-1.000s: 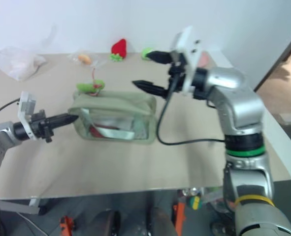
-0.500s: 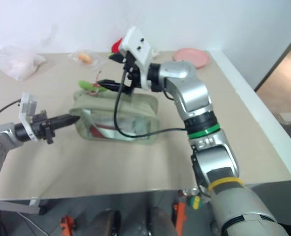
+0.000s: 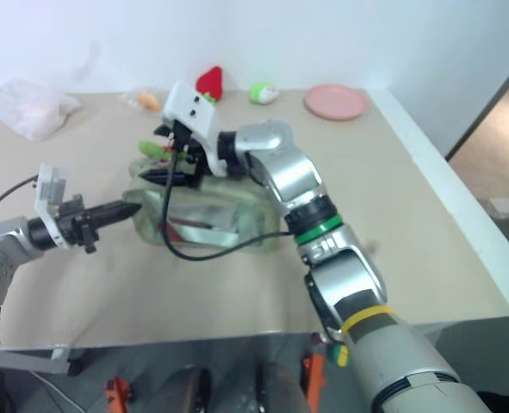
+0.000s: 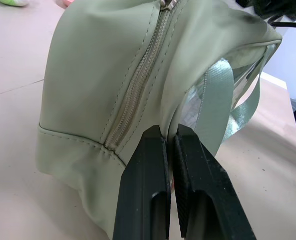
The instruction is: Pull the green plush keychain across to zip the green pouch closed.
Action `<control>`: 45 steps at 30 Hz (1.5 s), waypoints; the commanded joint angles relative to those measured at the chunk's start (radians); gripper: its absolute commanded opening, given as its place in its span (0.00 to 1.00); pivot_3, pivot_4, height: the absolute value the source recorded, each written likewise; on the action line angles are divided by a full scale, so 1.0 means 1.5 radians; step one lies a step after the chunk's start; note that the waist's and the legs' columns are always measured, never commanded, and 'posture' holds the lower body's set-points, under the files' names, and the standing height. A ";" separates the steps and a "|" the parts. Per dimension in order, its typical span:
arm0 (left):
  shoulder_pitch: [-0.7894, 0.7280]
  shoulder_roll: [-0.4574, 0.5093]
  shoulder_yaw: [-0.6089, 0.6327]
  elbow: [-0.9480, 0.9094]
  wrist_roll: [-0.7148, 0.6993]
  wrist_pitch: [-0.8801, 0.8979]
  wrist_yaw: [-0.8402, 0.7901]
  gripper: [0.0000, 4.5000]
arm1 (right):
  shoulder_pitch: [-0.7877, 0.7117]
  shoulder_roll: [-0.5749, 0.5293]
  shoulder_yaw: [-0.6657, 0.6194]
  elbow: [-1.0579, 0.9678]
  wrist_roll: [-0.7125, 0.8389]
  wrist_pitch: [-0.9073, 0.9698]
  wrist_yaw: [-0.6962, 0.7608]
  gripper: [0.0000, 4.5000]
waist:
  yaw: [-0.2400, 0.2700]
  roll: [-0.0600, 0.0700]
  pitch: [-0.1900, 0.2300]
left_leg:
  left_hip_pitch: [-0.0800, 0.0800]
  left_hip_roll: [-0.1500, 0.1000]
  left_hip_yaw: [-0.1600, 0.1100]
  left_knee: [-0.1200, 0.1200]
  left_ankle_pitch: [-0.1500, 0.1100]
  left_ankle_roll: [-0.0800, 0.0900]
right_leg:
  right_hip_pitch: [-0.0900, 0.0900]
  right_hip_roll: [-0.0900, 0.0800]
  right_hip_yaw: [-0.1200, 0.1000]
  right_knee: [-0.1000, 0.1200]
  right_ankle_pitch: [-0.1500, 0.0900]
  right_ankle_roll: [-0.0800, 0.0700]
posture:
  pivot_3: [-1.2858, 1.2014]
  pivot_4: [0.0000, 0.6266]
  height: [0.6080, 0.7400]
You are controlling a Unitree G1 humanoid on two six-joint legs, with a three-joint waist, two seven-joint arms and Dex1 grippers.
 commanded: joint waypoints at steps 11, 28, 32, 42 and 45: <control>0.018 -0.011 -0.015 -0.036 -0.010 0.010 0.017 0.00 | -0.024 0.011 0.001 0.033 -0.043 -0.041 0.024 0.07 | 0.000 0.000 0.000 | 0.000 0.000 0.000 0.000 0.000 0.000 | 0.000 0.000 0.000 0.000 0.000 0.000 | 0.52 0.24 1.00; 0.022 -0.019 -0.031 -0.048 -0.017 0.020 0.026 0.00 | 0.026 -0.249 -0.125 -0.150 -0.003 0.050 0.039 0.03 | 0.007 0.000 0.000 | -0.002 0.000 0.001 0.000 0.000 0.000 | 0.000 -0.003 -0.003 -0.001 -0.001 0.001 | 0.52 0.24 1.00; 0.010 -0.018 -0.041 -0.039 -0.017 0.022 0.024 0.00 | 0.089 -0.327 -0.148 -0.249 0.024 0.090 0.031 0.03 | 0.008 0.000 0.000 | -0.003 0.000 0.000 -0.001 0.000 0.001 | 0.000 -0.002 -0.004 -0.001 -0.001 0.001 | 0.52 0.24 1.00; 0.001 -0.015 -0.055 -0.031 -0.024 0.019 0.023 0.00 | 0.191 -0.439 -0.218 -0.350 0.066 0.168 -0.043 0.03 | 0.007 0.000 0.000 | -0.002 0.001 0.001 0.000 0.000 0.000 | -0.001 -0.001 -0.002 -0.001 -0.002 0.002 | 0.52 0.24 1.00; 0.000 -0.015 -0.058 -0.028 -0.023 0.017 0.022 0.00 | 0.191 -0.430 -0.200 -0.370 0.079 0.170 -0.055 0.03 | 0.006 0.000 0.000 | -0.002 0.001 0.001 0.000 0.000 0.000 | -0.001 0.000 -0.002 -0.001 -0.003 0.004 | 0.52 0.24 1.00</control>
